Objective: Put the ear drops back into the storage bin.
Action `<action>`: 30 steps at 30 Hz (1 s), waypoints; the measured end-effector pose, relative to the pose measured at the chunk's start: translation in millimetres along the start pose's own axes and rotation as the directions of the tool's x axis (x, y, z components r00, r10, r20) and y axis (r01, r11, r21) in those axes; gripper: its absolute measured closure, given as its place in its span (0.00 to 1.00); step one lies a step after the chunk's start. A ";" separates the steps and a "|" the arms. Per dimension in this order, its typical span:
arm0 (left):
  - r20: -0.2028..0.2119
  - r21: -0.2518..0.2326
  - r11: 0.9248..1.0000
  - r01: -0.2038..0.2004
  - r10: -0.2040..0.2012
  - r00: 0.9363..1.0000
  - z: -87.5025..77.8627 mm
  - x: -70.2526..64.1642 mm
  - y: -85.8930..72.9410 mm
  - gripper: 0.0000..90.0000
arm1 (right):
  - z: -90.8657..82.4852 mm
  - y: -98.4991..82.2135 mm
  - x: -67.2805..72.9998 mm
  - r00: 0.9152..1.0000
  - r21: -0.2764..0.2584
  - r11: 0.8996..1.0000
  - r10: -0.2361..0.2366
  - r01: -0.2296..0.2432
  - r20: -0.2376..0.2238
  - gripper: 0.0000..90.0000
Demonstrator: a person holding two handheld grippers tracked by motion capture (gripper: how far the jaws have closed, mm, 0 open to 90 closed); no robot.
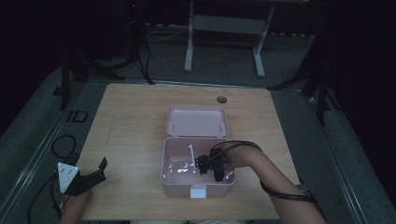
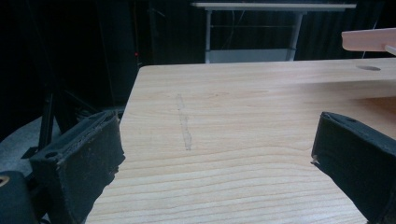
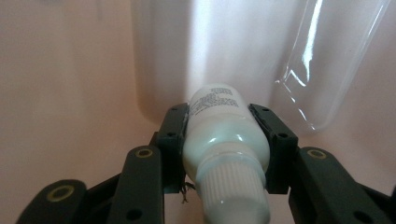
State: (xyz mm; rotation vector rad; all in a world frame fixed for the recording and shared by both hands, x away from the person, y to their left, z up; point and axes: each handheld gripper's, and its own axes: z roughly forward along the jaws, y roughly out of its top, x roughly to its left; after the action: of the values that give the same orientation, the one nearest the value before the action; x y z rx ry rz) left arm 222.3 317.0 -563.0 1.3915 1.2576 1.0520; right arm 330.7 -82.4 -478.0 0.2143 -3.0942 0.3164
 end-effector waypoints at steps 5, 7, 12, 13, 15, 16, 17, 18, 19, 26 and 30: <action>-0.001 0.000 1.000 0.000 0.000 1.000 0.0 0.0 0.0 0.02 | 3.6 0.9 1.1 1.000 0.000 1.000 -0.003 0.003 0.000 0.66; -0.001 0.001 1.000 -0.002 0.002 1.000 -0.1 -0.1 0.0 0.02 | 5.2 1.4 1.5 1.000 -0.001 1.000 -0.004 0.004 -0.007 0.66; 0.000 -0.002 1.000 0.002 -0.002 1.000 0.0 0.2 0.1 0.02 | 12.1 1.8 0.5 1.000 0.001 1.000 0.004 -0.004 0.001 0.66; 0.000 -0.002 1.000 0.002 -0.002 1.000 0.0 0.2 0.1 0.02 | 12.7 1.9 0.6 1.000 0.001 1.000 0.004 -0.004 -0.001 0.66; 0.002 -0.001 1.000 -0.001 0.001 1.000 0.0 0.1 0.1 0.02 | 13.7 2.0 0.2 1.000 0.000 1.000 0.009 -0.009 0.002 0.66; 0.001 0.000 1.000 -0.001 0.001 1.000 0.1 0.0 0.0 0.02 | 13.9 2.1 -0.4 1.000 -0.004 1.000 0.016 -0.016 -0.002 0.66; 0.002 0.002 1.000 -0.002 0.002 1.000 0.1 0.1 0.1 0.02 | 13.9 2.2 -0.7 1.000 -0.001 1.000 0.019 -0.019 -0.005 0.65; 0.002 0.002 1.000 -0.002 0.002 1.000 0.1 0.1 0.1 0.02 | 14.4 2.3 -0.7 1.000 0.001 1.000 0.018 -0.018 -0.003 0.64; 0.003 0.002 1.000 -0.002 0.002 1.000 0.0 0.0 0.1 0.02 | 15.1 2.4 -0.4 1.000 0.002 1.000 0.016 -0.016 -0.002 0.64; 0.002 0.002 1.000 -0.002 0.002 1.000 0.0 0.0 0.1 0.02 | 10.1 -0.2 0.1 1.000 -0.024 0.999 0.021 -0.021 -0.010 0.62; 0.001 0.002 1.000 -0.002 0.002 1.000 0.2 -0.1 0.0 0.02 | -1.7 -4.8 1.3 1.000 -0.056 0.998 0.027 -0.027 0.006 0.61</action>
State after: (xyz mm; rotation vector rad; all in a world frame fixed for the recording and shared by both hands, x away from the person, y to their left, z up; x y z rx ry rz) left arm 222.5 316.9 -563.0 1.3952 1.2571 1.0515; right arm 330.0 -86.9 -475.3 0.1728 -3.1101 0.2301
